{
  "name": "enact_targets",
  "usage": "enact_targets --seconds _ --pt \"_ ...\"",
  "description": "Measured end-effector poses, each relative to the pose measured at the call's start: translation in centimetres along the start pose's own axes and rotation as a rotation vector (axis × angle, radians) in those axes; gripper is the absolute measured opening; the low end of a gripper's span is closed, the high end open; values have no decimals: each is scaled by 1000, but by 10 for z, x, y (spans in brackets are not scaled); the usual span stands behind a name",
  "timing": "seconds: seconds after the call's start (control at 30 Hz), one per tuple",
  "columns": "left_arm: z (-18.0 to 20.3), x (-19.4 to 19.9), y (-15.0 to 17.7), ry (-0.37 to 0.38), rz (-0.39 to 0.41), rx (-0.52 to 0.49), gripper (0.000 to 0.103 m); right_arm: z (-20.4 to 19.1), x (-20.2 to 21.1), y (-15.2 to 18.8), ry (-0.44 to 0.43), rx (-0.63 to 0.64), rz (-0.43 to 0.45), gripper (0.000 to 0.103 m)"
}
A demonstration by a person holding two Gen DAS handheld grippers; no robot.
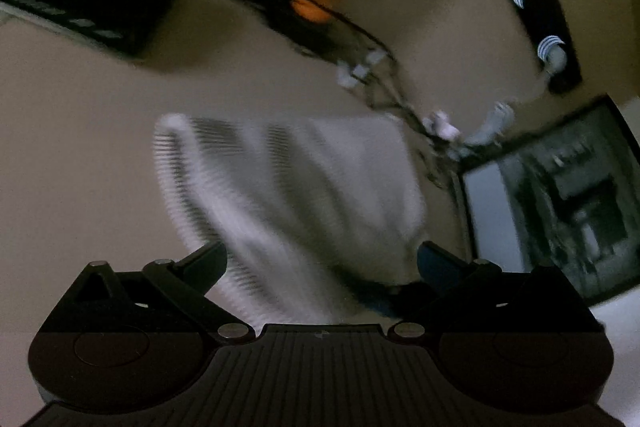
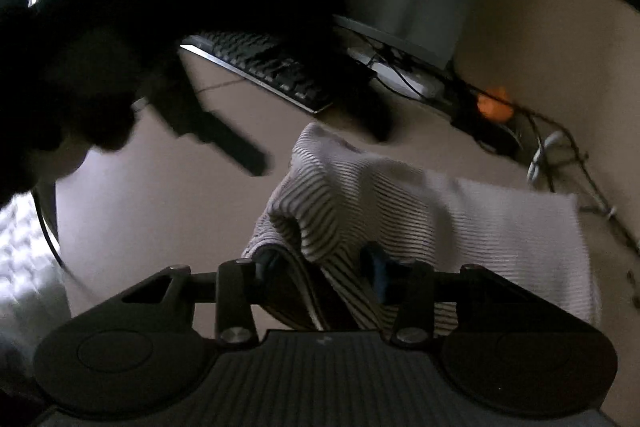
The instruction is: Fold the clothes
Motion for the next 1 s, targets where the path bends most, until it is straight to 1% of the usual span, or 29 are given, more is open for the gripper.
enact_targets --seconds 0.07,0.13,0.17,0.27,0.33,0.4,0.47,0.53,0.6,0.77,0.8,0.83,0.87,0.9,0.97,1.0 --pt "-17 0 2 -23 -4 53 103 2 -1 1 -20 -9 -4 42" --pt "-27 -13 3 -12 -47 103 103 2 -3 1 -40 -17 -10 42" --pt "-28 -21 4 7 -71 116 103 2 -5 2 -48 -20 -13 42" --pt "-19 -43 5 45 -112 118 103 3 -8 -1 -57 -20 -10 42" --pt "-6 -46 3 82 -113 89 103 3 -4 3 -46 0 -1 43" --pt "5 -43 -1 90 -109 63 103 3 4 8 -26 22 18 52" --pt "16 -40 -5 99 -106 36 103 4 16 12 0 37 55 77" --pt "23 -38 -8 107 -111 28 103 0 13 11 31 54 64 86" --pt "28 -39 -10 115 -122 34 103 -3 10 11 61 72 74 89" --pt "37 -41 -12 122 -125 26 103 -13 2 8 136 116 98 89" --pt "39 -41 -12 119 -123 20 103 -15 0 8 151 125 103 88" --pt "39 -41 -12 112 -122 18 103 -16 -2 7 167 132 103 73" --pt "36 -40 -11 98 -116 21 103 -11 -9 4 183 130 82 61" --pt "34 -39 -11 83 -110 25 103 -7 -15 1 193 126 62 42" --pt "23 -33 -11 43 -69 33 103 0 -18 -1 155 100 41 40" --pt "15 -29 -13 4 -39 46 103 1 -17 -1 146 100 41 39"
Point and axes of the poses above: each gripper's, at about its wrist camera, not at the fingertips, and x roughly against the way its jaws point, z to its right, y to its underside, the point moved 8 cm from there along -x, roughly the way its jaws point, and after that the axes turned 15 degrees about -z, right-handed, at the moved point
